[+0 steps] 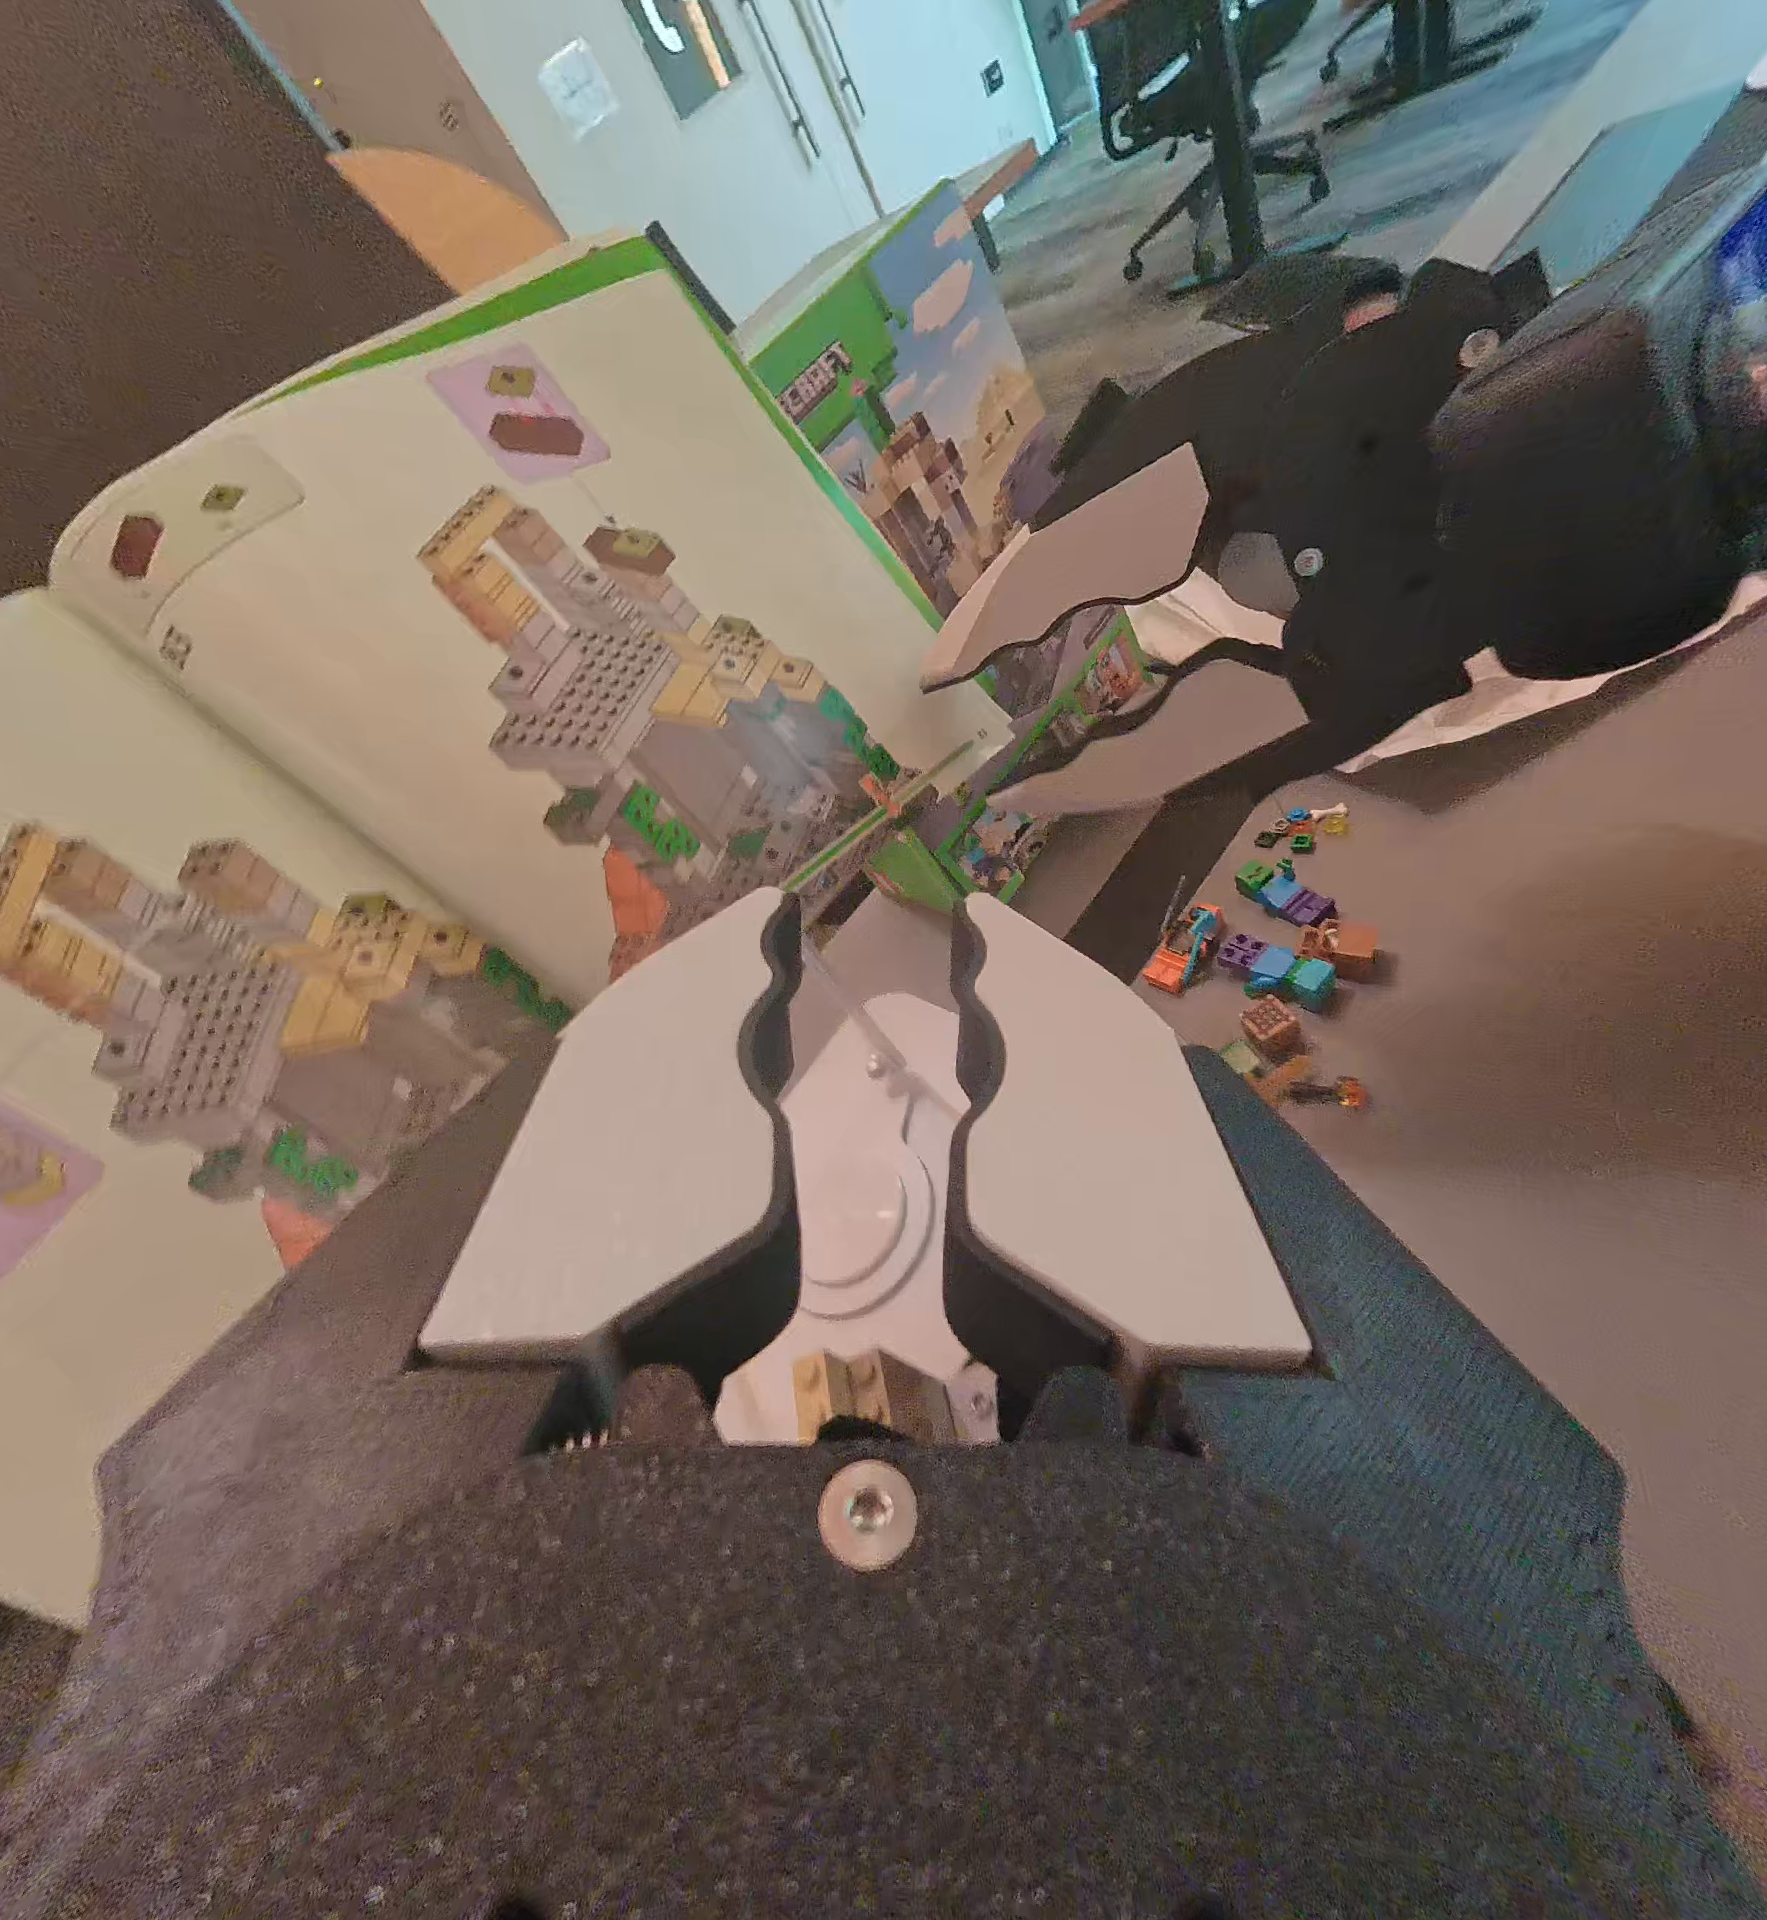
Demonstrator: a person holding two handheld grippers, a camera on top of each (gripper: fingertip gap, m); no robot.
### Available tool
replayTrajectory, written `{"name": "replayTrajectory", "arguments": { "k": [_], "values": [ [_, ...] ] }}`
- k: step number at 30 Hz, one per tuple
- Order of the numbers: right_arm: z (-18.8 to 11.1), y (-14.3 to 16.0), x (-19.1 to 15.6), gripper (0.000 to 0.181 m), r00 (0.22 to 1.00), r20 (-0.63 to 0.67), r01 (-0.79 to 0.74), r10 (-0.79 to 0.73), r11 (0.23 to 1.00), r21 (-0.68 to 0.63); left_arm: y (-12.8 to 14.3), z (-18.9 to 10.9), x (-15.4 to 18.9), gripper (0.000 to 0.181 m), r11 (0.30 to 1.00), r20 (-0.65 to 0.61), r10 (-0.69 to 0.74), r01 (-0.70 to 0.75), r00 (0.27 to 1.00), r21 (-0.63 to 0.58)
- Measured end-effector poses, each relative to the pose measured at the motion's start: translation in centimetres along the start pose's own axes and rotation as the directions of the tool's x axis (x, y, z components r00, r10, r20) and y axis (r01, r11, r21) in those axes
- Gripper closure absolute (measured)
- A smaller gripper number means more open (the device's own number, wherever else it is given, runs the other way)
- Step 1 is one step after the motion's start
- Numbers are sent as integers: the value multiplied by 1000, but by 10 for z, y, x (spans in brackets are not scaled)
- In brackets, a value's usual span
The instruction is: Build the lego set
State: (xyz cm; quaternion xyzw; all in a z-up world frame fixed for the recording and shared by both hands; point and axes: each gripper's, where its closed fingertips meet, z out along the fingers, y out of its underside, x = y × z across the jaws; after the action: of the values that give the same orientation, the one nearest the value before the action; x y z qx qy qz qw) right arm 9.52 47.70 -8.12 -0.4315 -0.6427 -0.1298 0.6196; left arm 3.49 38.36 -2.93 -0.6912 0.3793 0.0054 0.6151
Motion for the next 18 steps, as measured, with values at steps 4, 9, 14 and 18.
{"name": "replayTrajectory", "arguments": {
  "k": [4, 9, 14, 18],
  "values": [
    [2, 7, 1, 158, 999, 1, 44, -44, 998, -33, 11, -27, 0, 155, 996, 25, -82, 81, 996, 28],
    [-1, 10, 2, 181, 998, 28, 62, -60, 997, -54, 29, -52, 1, 155, 986, 39, -161, 158, 986, 52],
    [-8, 7, -1, 181, 982, 168, -74, 84, 995, -67, 42, -62, -6, 155, 986, 55, -163, 161, 985, 42],
    [-16, 2, 0, 181, 874, 327, -343, 359, 933, -106, 41, -63, -12, 155, 988, 53, -150, 148, 987, 45]
  ]
}}
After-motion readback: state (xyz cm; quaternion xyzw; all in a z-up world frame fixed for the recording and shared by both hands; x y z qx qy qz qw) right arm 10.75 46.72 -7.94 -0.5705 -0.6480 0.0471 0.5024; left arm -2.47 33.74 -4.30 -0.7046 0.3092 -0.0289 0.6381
